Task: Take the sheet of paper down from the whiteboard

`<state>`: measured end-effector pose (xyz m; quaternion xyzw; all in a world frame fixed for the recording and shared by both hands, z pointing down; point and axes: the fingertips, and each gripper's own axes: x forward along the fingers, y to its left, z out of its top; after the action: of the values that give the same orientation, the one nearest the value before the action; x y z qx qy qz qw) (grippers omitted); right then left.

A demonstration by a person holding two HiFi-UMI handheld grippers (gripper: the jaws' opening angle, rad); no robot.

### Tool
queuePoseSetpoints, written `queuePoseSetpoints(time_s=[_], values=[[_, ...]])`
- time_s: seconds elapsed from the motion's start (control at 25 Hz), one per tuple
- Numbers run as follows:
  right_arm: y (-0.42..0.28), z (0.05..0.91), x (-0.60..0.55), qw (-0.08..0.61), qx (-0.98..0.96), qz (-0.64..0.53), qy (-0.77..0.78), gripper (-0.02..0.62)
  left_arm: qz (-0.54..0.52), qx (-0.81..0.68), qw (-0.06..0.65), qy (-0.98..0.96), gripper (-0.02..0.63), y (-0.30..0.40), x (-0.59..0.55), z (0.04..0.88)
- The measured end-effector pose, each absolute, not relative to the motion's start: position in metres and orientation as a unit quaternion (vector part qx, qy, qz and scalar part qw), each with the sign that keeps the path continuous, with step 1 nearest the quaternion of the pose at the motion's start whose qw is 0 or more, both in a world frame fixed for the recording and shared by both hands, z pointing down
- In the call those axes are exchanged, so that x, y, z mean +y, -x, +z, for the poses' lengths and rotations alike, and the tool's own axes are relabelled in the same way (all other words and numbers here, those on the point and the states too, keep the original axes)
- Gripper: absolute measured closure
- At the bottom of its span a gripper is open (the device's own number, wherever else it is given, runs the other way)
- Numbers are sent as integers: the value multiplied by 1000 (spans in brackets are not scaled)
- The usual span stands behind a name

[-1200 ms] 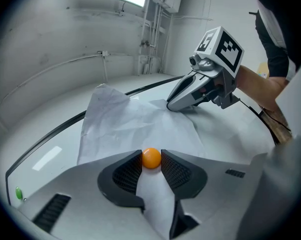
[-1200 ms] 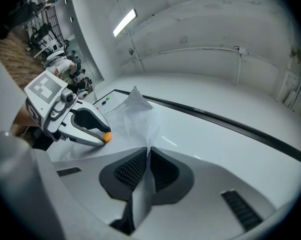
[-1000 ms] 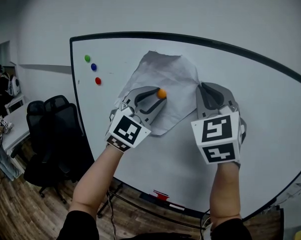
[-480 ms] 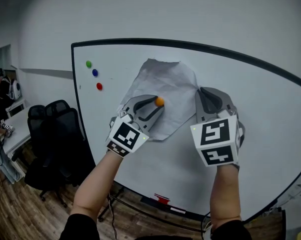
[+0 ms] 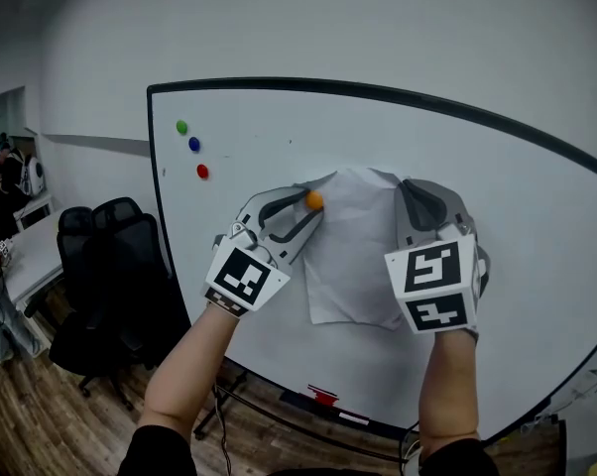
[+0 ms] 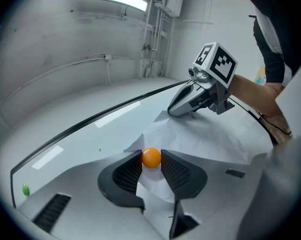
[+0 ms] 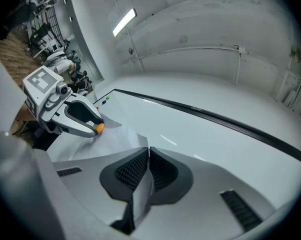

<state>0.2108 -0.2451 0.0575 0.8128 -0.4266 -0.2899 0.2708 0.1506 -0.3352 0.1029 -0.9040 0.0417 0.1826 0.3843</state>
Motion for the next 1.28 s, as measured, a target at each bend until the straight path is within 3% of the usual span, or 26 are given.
queuePoseSetpoints(time_s=[0.52,1.28], values=[[-205,93,-236,285,-441,-280,-804,571,227,30,394,890,476,-122,-309,68],[-176,144,-256,311,-499,-271,-762,571,167,42,400,900,476,-177,-335,83]])
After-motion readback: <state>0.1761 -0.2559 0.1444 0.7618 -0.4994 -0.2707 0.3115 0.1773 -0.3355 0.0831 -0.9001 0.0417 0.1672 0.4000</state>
